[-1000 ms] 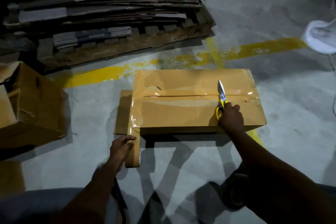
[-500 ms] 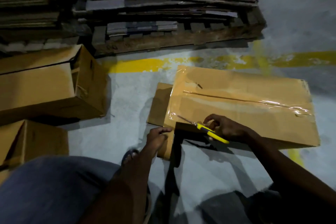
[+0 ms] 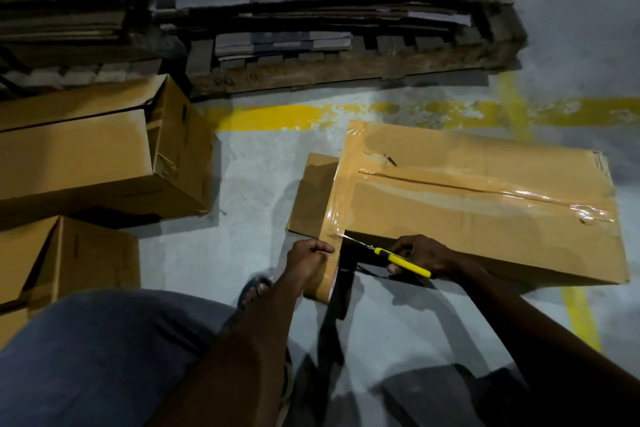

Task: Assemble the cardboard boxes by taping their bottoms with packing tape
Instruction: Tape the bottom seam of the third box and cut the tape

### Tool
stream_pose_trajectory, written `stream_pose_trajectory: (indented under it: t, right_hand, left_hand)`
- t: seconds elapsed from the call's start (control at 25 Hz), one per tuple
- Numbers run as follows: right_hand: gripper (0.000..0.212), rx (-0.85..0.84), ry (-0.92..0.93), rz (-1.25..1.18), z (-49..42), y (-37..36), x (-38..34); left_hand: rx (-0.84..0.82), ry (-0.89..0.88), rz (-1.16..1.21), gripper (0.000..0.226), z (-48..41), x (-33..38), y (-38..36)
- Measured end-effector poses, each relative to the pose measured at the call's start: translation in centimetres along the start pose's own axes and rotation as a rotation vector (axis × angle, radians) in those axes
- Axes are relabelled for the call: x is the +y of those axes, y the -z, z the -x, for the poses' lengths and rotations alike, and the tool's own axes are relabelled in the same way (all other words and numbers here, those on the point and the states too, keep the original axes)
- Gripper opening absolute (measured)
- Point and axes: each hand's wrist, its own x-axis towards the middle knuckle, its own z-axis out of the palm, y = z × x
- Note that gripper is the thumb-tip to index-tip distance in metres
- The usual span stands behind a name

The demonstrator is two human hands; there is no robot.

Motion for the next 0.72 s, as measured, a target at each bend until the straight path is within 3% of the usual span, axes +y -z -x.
stream_pose_trajectory:
  t: [0.08, 0.2, 0.36, 0.72]
  right_hand:
    - [0.05, 0.0, -0.005, 0.015, -0.4, 0.0, -0.3]
    - [0.072, -0.031, -0.003, -0.014, -0.7, 0.3, -0.4]
    - [0.043, -0.028, 0.013, 0.052, -0.9, -0.2, -0.5]
    - [0.039, 0.021, 0.029, 0.109, -1.9, -1.7, -1.7]
  left_hand:
    - [-0.009, -0.001, -0.002, 0.028, 0.0, -0.4, 0.0]
    - [-0.005, 0.013, 0.0, 0.03, -0.1, -0.5, 0.0]
    - [-0.014, 0.019, 0.005, 0.03, 0.1, -0.4, -0.1]
    - [-0.033, 0.01, 0.033, 0.028, 0.8, -0.1, 0.2]
